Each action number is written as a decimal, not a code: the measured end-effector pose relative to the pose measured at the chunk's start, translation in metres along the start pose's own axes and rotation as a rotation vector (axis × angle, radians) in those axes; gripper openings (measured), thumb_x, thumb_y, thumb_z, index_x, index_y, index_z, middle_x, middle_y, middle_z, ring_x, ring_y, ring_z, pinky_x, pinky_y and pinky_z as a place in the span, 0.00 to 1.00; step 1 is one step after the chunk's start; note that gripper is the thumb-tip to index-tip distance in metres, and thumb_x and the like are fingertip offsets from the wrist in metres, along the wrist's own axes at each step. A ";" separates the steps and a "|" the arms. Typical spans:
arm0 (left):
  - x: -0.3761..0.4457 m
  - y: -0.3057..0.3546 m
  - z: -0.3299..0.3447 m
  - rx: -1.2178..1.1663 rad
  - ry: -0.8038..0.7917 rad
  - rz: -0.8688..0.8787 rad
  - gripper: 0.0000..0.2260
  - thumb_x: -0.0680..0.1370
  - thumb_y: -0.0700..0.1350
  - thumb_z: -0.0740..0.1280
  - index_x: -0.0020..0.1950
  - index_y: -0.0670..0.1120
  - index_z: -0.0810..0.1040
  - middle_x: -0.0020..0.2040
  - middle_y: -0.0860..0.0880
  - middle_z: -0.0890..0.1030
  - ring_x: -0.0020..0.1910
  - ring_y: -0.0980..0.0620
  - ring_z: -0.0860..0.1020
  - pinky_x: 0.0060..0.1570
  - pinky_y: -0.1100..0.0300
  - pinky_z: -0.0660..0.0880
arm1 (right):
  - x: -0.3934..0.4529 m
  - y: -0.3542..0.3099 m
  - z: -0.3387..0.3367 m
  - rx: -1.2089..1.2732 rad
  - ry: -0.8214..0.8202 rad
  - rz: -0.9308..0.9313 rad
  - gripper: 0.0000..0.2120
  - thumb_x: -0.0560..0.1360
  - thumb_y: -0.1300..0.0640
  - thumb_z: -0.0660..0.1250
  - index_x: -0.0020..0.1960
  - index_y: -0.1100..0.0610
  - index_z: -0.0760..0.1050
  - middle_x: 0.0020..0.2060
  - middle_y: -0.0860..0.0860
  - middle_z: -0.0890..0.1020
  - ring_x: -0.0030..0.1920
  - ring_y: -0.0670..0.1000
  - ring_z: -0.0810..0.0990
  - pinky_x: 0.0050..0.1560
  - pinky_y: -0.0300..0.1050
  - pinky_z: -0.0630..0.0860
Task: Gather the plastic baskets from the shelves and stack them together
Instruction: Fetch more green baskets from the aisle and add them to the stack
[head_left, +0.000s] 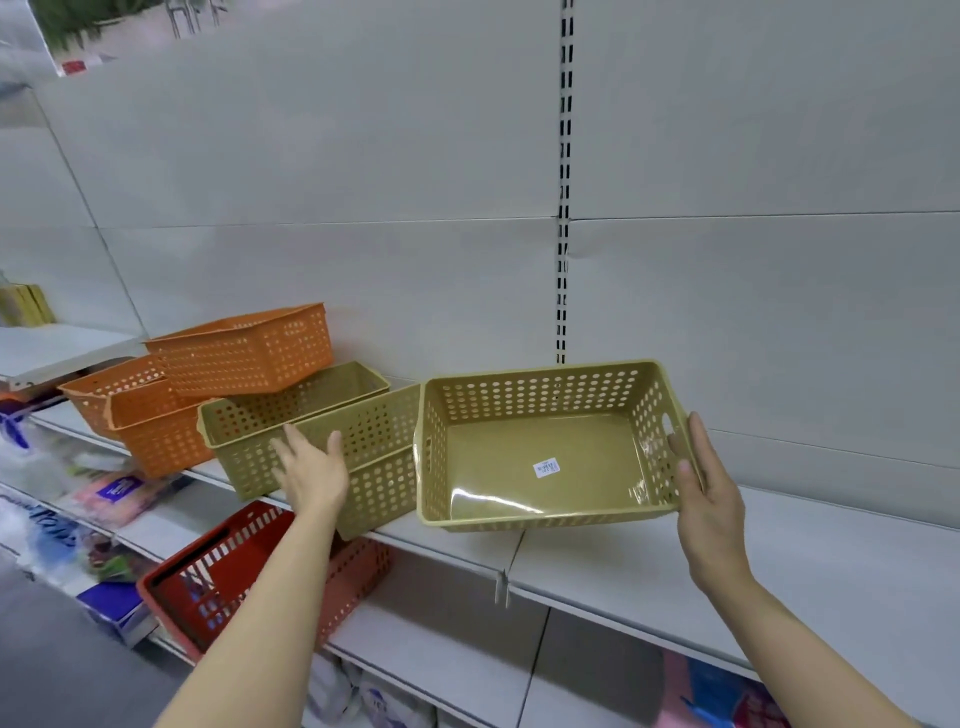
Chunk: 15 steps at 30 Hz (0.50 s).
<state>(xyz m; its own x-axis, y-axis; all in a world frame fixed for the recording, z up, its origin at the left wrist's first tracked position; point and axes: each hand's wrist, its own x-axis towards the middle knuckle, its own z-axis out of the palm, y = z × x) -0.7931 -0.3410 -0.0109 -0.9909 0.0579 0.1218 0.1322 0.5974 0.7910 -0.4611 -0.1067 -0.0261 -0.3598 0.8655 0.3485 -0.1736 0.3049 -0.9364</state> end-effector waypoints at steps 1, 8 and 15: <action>0.002 -0.001 0.002 -0.012 -0.030 -0.043 0.33 0.83 0.53 0.59 0.82 0.43 0.48 0.81 0.40 0.51 0.79 0.36 0.54 0.74 0.44 0.56 | -0.002 0.002 -0.003 0.000 0.009 0.004 0.24 0.83 0.58 0.56 0.72 0.34 0.63 0.70 0.44 0.71 0.69 0.44 0.70 0.70 0.49 0.66; -0.006 0.006 0.010 -0.225 0.025 -0.201 0.28 0.83 0.37 0.55 0.82 0.47 0.53 0.71 0.37 0.73 0.64 0.36 0.74 0.55 0.48 0.72 | -0.015 0.012 -0.029 -0.011 0.059 0.010 0.23 0.83 0.57 0.56 0.71 0.34 0.63 0.70 0.44 0.72 0.69 0.45 0.70 0.71 0.56 0.66; -0.071 0.017 0.020 -0.534 0.115 -0.045 0.26 0.85 0.37 0.53 0.81 0.54 0.57 0.78 0.50 0.65 0.76 0.47 0.65 0.69 0.63 0.59 | -0.029 0.000 -0.069 0.021 0.080 -0.003 0.23 0.83 0.59 0.56 0.71 0.35 0.64 0.68 0.44 0.74 0.67 0.45 0.72 0.69 0.55 0.67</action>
<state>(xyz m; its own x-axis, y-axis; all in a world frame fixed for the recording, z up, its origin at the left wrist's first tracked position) -0.7213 -0.3186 -0.0183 -0.9905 -0.0639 0.1217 0.1145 0.1062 0.9877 -0.3873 -0.1042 -0.0386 -0.2854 0.8938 0.3458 -0.1940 0.2995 -0.9342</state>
